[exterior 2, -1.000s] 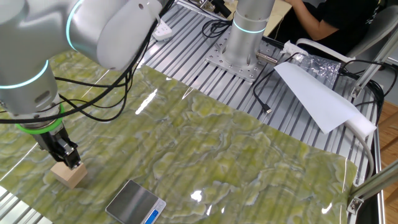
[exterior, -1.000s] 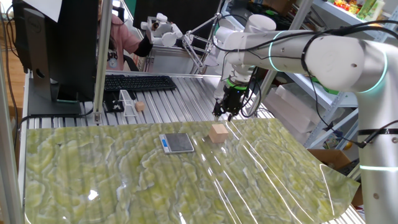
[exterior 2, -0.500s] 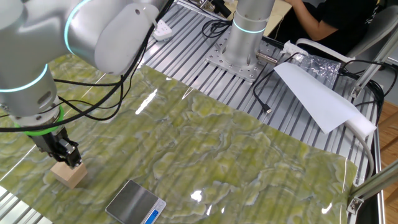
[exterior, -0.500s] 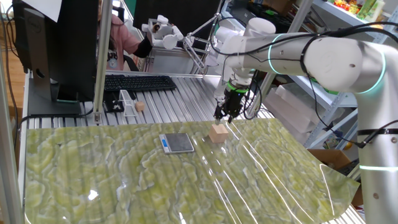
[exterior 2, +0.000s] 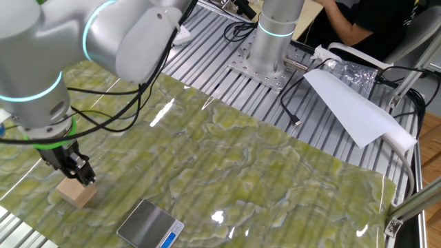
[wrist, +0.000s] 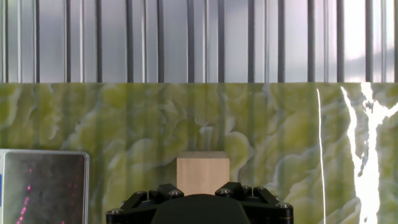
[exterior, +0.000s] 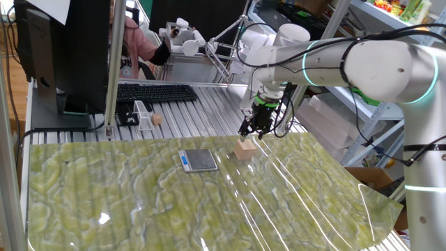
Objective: Place the block on the scale
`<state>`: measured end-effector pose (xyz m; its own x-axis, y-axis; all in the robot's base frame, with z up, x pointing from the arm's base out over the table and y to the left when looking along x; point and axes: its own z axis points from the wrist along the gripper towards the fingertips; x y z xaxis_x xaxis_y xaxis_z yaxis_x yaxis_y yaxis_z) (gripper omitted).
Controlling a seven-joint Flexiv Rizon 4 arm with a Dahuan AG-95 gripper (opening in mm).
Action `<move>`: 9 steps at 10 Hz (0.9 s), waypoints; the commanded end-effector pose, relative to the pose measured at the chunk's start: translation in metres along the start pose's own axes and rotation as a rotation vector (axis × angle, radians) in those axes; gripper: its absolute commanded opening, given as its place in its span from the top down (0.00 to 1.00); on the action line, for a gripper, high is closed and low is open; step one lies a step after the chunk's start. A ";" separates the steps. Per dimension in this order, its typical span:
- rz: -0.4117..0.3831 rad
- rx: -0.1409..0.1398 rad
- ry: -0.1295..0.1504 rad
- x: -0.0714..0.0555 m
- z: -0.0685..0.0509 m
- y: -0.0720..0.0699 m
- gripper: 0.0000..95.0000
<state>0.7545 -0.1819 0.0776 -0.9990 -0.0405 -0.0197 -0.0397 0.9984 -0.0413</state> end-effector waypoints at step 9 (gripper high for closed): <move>0.027 -0.011 -0.016 -0.003 0.023 0.004 0.20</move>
<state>0.7592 -0.1784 0.0524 -0.9992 -0.0147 -0.0367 -0.0137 0.9995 -0.0271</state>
